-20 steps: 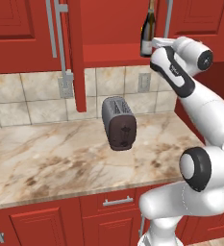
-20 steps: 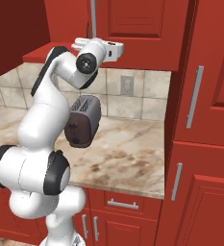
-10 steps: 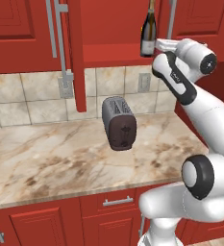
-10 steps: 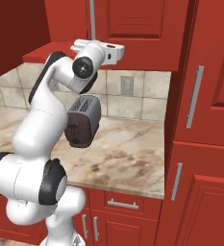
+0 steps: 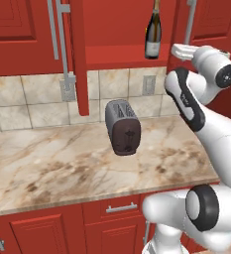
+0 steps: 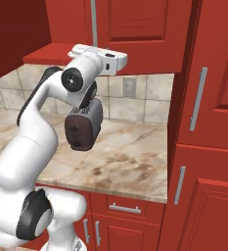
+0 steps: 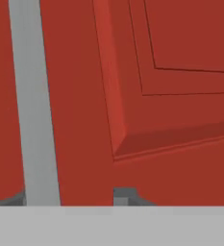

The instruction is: Open the cabinet directly in front. Then move the wine and the cup to the dining counter with the candle on it.

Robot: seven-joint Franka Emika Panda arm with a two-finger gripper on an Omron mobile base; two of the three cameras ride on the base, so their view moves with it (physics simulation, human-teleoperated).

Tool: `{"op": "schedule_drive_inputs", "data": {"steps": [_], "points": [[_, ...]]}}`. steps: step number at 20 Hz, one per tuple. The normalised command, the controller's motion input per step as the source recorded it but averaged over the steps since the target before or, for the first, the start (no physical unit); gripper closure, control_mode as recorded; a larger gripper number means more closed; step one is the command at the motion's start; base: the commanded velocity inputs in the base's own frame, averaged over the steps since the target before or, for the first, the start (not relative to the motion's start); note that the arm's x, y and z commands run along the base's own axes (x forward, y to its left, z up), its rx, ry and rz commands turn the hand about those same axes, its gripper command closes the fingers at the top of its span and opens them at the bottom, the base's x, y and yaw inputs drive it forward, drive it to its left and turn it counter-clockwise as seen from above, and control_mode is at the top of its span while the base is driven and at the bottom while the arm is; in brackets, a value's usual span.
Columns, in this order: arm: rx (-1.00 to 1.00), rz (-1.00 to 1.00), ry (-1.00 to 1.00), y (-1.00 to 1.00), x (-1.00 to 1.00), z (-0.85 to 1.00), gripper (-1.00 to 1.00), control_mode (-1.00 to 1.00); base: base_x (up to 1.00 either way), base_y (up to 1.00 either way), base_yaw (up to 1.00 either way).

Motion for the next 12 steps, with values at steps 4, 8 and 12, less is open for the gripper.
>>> {"op": "schedule_drive_inputs", "data": {"steps": [4,8,12], "points": [[0.08,-0.14,0.0,-0.95,-0.88,0.21,1.0,-1.0,0.0,0.0,0.0],[0.09,-0.14,0.0,-0.98,-0.78,0.2,1.0,-1.0,0.0,0.0,0.0],[0.1,-0.14,0.0,-1.0,-0.73,0.23,1.0,-1.0,0.0,0.0,0.0]]}}
